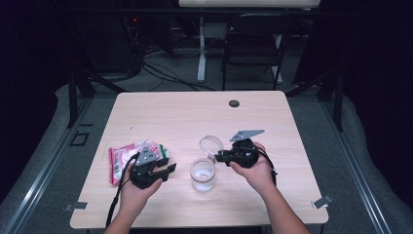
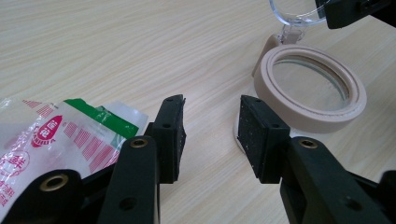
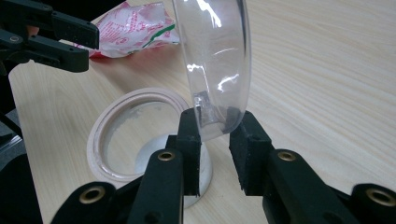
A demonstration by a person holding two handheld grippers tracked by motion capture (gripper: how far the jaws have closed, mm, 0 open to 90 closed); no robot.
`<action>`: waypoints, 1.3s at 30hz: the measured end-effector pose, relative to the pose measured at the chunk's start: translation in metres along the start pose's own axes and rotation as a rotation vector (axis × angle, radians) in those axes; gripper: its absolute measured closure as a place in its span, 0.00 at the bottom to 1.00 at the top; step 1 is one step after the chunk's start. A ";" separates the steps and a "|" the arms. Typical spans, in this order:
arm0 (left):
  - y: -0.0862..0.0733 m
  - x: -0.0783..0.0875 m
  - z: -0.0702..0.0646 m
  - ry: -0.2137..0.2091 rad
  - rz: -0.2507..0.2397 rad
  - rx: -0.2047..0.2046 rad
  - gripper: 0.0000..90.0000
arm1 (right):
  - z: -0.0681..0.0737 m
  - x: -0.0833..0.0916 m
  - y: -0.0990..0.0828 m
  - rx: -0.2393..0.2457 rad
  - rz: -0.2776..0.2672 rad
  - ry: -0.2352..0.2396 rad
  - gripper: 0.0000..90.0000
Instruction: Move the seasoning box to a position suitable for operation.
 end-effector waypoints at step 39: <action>0.019 -0.024 0.034 -0.025 -0.119 -0.003 0.57 | -0.019 0.041 -0.024 -0.031 -0.104 -0.139 0.67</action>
Point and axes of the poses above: each handheld gripper's, and its own axes: x roughly backward along the jaws, y roughly out of its top, z roughly to its left, the point moved 2 cm from there along -x, roughly forward along the jaws, and after that the axes turned 12 degrees about -z, right-handed, at the moved point
